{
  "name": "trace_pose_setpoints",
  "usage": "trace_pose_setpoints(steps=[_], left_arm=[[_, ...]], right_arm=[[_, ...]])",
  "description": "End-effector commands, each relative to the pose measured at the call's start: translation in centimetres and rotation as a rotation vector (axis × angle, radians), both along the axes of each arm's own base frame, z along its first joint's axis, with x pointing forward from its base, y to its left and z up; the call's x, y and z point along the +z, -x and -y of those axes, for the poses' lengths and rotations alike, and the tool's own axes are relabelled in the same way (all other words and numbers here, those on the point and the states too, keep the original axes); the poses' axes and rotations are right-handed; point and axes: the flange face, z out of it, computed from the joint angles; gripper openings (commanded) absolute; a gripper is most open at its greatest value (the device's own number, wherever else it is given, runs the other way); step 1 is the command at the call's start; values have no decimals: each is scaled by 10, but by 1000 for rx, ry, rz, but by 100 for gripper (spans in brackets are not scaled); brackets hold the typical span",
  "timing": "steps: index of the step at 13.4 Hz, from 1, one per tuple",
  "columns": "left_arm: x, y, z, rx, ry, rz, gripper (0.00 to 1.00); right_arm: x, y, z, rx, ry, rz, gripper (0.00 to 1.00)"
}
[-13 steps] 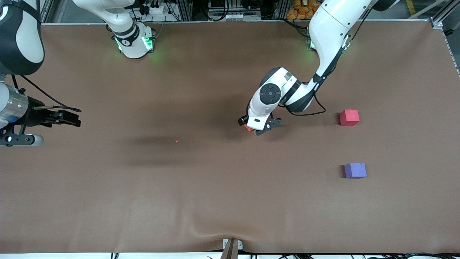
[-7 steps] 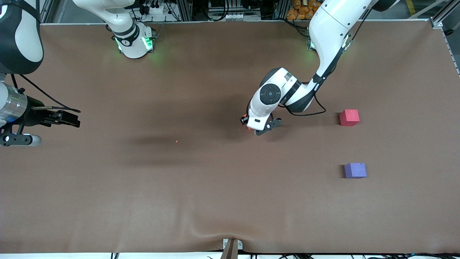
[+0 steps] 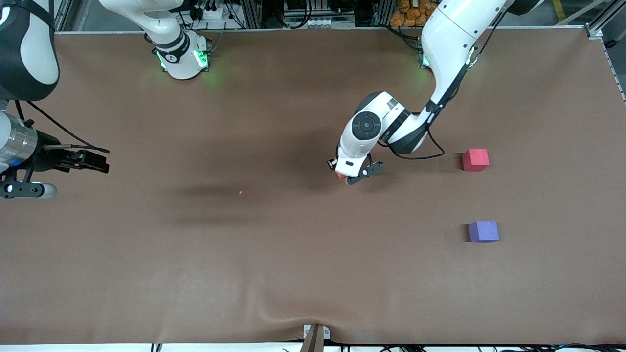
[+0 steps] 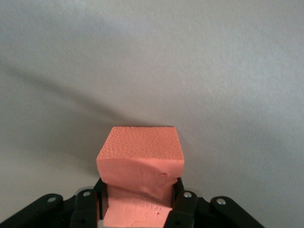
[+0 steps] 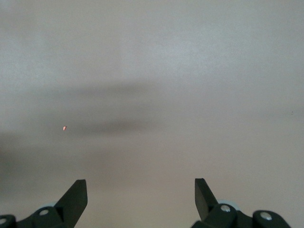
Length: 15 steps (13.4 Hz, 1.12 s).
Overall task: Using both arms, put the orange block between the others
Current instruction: 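Lower the left gripper and grasp the orange cube, then carry the orange cube between the pink and blue cubes with the left gripper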
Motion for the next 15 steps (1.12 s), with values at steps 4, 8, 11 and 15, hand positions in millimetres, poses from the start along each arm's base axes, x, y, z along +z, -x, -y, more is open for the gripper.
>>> trace_pose_setpoints(steps=[4, 8, 11, 15], left_arm=[[29, -28, -41, -60, -49, 21, 0], [41, -54, -84, -116, -123, 48, 0], [56, -80, -130, -192, -125, 54, 0], [74, -114, -192, -312, -104, 77, 0]], right_arm=[[8, 3, -2, -11, 0, 0, 100], [8, 3, -2, -11, 0, 0, 100], [8, 3, -2, -13, 0, 1, 100], [8, 3, -2, -11, 0, 1, 100]])
